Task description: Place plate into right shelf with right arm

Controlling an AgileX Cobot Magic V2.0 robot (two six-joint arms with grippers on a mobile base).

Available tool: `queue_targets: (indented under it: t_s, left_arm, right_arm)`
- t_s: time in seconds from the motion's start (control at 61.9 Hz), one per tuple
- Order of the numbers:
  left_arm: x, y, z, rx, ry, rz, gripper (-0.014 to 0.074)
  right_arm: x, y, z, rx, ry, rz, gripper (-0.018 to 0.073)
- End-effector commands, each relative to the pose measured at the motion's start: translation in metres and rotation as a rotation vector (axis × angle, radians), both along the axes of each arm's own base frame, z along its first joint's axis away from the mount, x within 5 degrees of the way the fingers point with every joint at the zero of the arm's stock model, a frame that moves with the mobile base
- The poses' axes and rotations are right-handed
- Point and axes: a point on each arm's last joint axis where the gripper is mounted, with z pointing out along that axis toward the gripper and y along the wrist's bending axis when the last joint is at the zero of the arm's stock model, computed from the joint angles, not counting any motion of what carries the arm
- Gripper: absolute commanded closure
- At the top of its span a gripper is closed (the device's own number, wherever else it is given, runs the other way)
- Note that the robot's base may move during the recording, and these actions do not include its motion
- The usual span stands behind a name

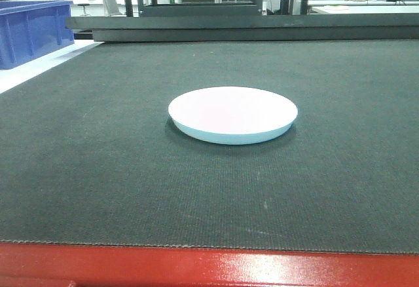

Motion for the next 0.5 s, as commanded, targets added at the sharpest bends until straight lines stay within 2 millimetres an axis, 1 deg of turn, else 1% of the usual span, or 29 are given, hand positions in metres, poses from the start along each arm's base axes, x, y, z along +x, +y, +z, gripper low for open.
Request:
queue_targets:
  t_s: [0.0, 0.113, 0.194, 0.258, 0.355, 0.387, 0.436, 0.484]
  left_arm:
    - [-0.001, 0.001, 0.007, -0.009, -0.090, 0.013, 0.0643]
    - [-0.001, 0.001, 0.007, -0.009, -0.090, 0.013, 0.0643]
    - [-0.001, 0.001, 0.007, -0.009, -0.090, 0.013, 0.0643]
    - [-0.001, 0.001, 0.007, -0.009, -0.090, 0.013, 0.0643]
    - [-0.001, 0.001, 0.007, -0.009, -0.090, 0.013, 0.0643]
    - [-0.001, 0.001, 0.007, -0.009, -0.090, 0.013, 0.0643]
    - [-0.001, 0.001, 0.007, -0.009, -0.090, 0.013, 0.0643]
    - [-0.001, 0.001, 0.007, -0.009, -0.090, 0.013, 0.0643]
  right_arm:
    - [-0.002, -0.001, 0.014, -0.001, -0.144, -0.010, 0.0512]
    - [-0.003, -0.001, 0.019, -0.001, -0.204, -0.015, 0.0512]
    - [-0.004, -0.002, 0.025, 0.045, -0.235, -0.017, 0.0512]
    - [-0.006, -0.001, 0.034, 0.065, -0.220, -0.010, 0.0512]
    - [-0.011, 0.001, 0.055, 0.057, -0.137, 0.012, 0.0501]
    - [-0.012, 0.002, 0.062, 0.052, -0.105, 0.018, 0.0479]
    - [-0.013, 0.002, 0.075, 0.045, -0.058, 0.025, 0.0418]
    - [-0.012, 0.003, 0.085, 0.044, -0.023, 0.030, 0.0332]
